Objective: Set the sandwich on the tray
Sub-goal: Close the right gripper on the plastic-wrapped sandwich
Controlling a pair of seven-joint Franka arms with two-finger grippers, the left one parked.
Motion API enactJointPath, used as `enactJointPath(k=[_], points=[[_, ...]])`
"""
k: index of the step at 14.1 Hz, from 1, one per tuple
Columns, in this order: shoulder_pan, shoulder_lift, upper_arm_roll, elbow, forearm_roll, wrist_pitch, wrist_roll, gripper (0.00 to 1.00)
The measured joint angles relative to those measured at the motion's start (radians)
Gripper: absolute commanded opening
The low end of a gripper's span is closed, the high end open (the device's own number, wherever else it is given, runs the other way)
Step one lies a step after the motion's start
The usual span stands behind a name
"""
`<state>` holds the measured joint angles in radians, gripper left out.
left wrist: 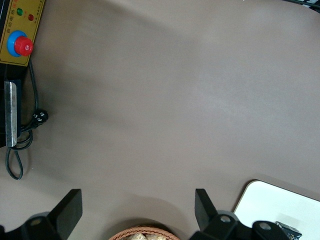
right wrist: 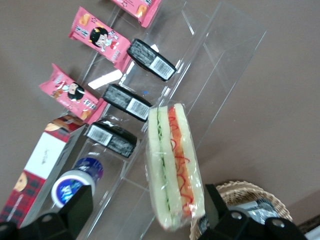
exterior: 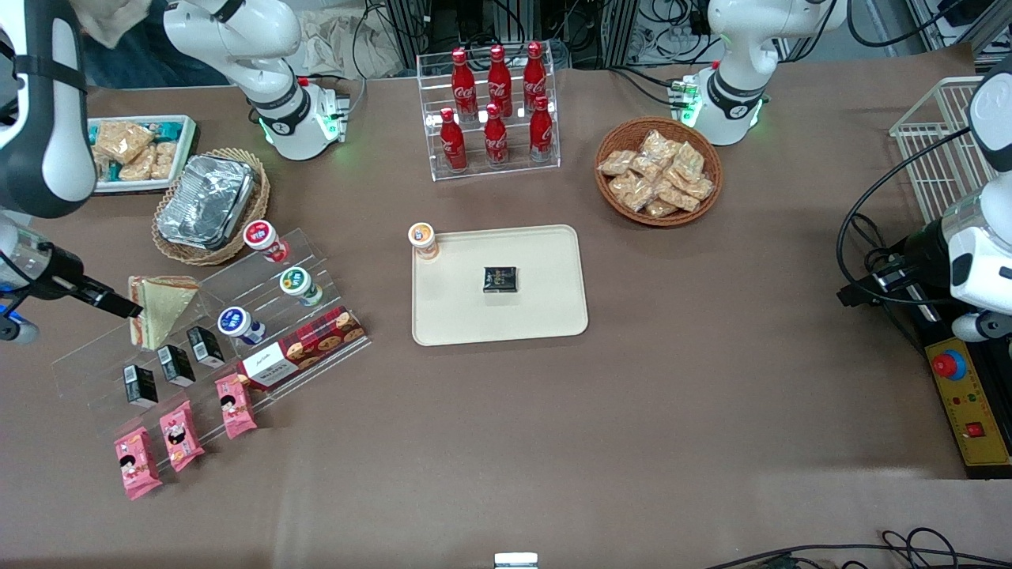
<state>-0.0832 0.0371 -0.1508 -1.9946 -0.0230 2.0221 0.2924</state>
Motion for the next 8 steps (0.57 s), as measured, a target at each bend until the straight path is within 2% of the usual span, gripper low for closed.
enactJointPath(k=[4,6,8], points=[[-0.033,-0.004,0.0,-0.172,-0.003,0.213,-0.007,0.99],[-0.047,-0.002,-0.001,-0.213,-0.004,0.258,-0.016,0.98],[-0.047,0.004,0.002,-0.224,-0.004,0.276,-0.018,0.9]])
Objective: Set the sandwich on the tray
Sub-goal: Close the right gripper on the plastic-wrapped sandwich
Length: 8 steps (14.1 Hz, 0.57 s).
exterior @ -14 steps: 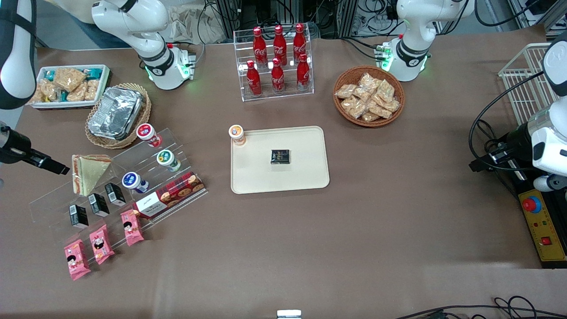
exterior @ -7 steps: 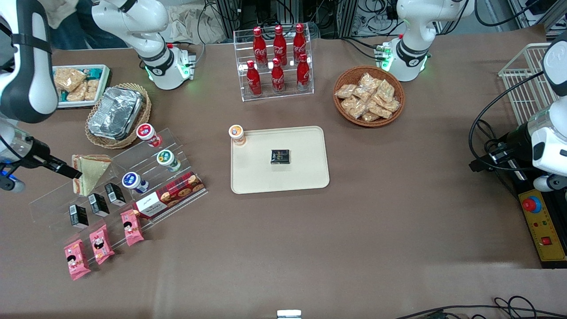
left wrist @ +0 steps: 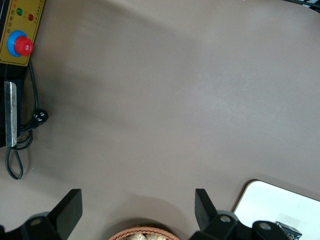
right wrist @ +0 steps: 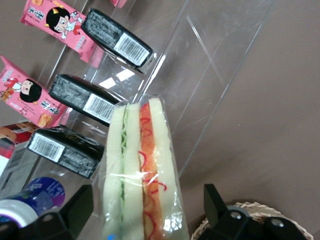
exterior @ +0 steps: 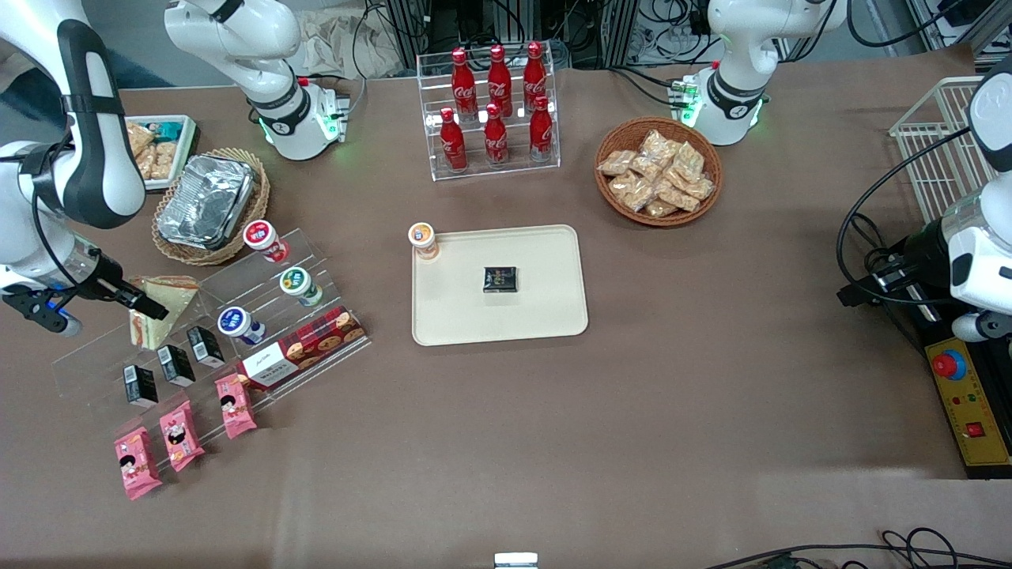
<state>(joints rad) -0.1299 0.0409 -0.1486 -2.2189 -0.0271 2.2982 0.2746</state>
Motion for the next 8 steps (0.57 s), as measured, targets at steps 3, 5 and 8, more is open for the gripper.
enactJointPath(k=[3,5,8], points=[[0.004,0.013,0.002,-0.013,0.0,0.031,0.0,0.57],[0.005,0.021,0.003,-0.017,0.0,0.039,0.0,0.35],[0.008,0.025,0.006,-0.017,0.0,0.044,0.0,0.15]])
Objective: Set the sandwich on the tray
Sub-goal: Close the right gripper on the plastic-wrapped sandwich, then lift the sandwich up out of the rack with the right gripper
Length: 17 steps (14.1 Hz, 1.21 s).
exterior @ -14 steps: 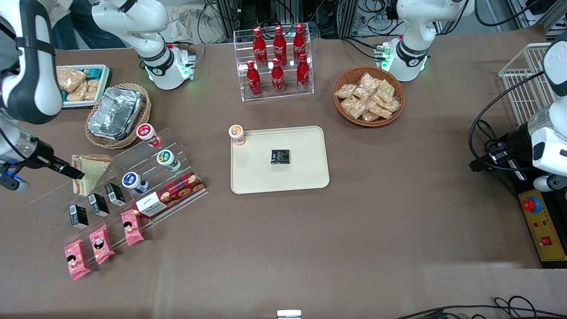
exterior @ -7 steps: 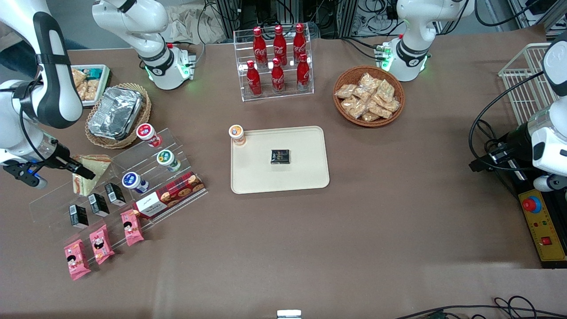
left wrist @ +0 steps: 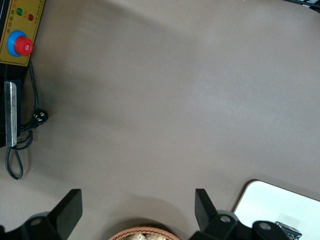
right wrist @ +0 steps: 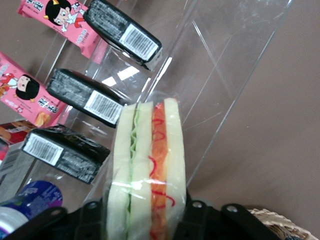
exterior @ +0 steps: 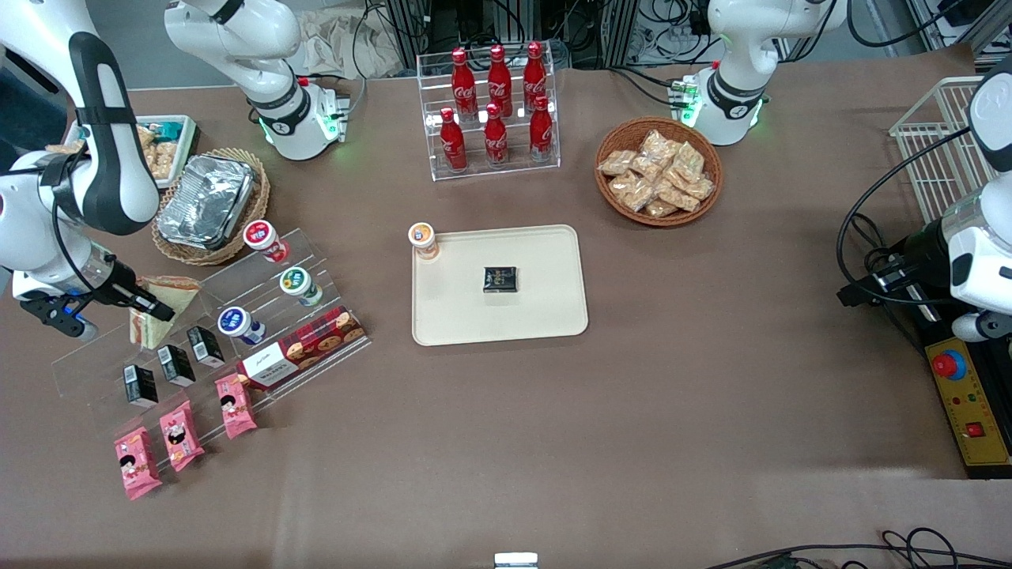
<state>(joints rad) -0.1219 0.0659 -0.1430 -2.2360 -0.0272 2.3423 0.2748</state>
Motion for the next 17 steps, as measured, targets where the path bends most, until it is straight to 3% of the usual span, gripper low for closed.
enactJointPath(k=[5,7,12,17], points=[[0.001,0.001,0.006,0.002,0.0,0.0,0.0,0.12],[0.001,0.003,0.008,0.008,0.0,0.001,-0.023,0.0],[0.012,0.004,0.011,0.083,-0.001,-0.057,-0.196,0.0],[0.101,0.004,0.014,0.236,-0.003,-0.119,-0.463,0.0]])
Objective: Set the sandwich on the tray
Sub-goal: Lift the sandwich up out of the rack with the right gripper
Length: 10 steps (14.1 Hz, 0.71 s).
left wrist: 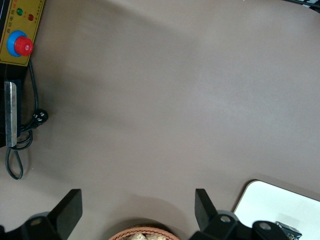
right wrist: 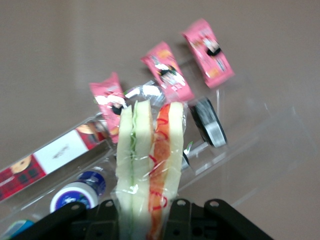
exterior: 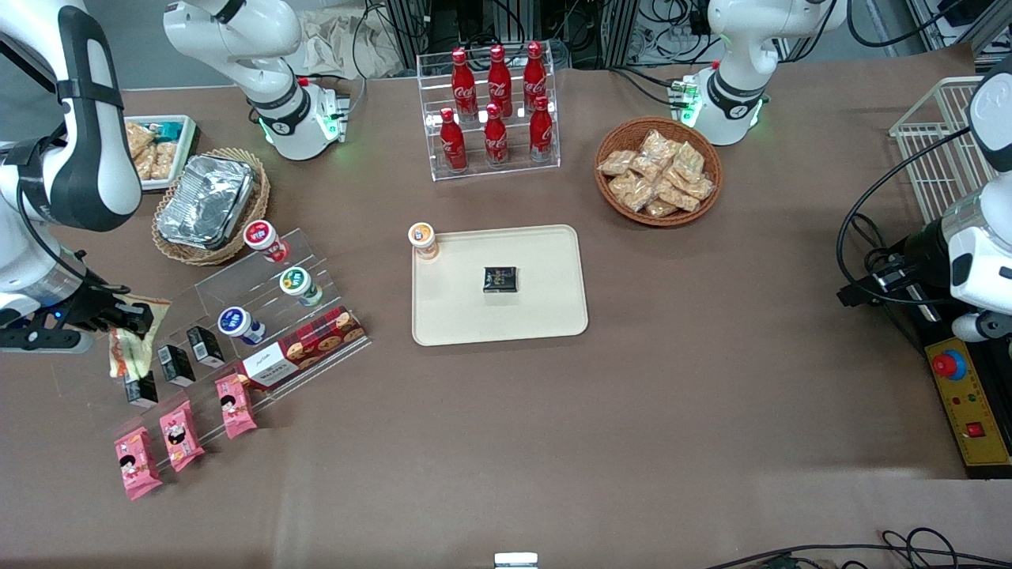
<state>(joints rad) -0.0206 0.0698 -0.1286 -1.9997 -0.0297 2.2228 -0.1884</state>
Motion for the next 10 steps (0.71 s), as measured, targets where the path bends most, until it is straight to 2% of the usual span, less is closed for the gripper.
enactJointPath(k=[7,10], points=[[0.067,0.012,0.001,0.02,-0.032,0.0,-0.171,0.0],[0.127,0.012,0.002,0.039,-0.032,-0.001,-0.244,0.0]])
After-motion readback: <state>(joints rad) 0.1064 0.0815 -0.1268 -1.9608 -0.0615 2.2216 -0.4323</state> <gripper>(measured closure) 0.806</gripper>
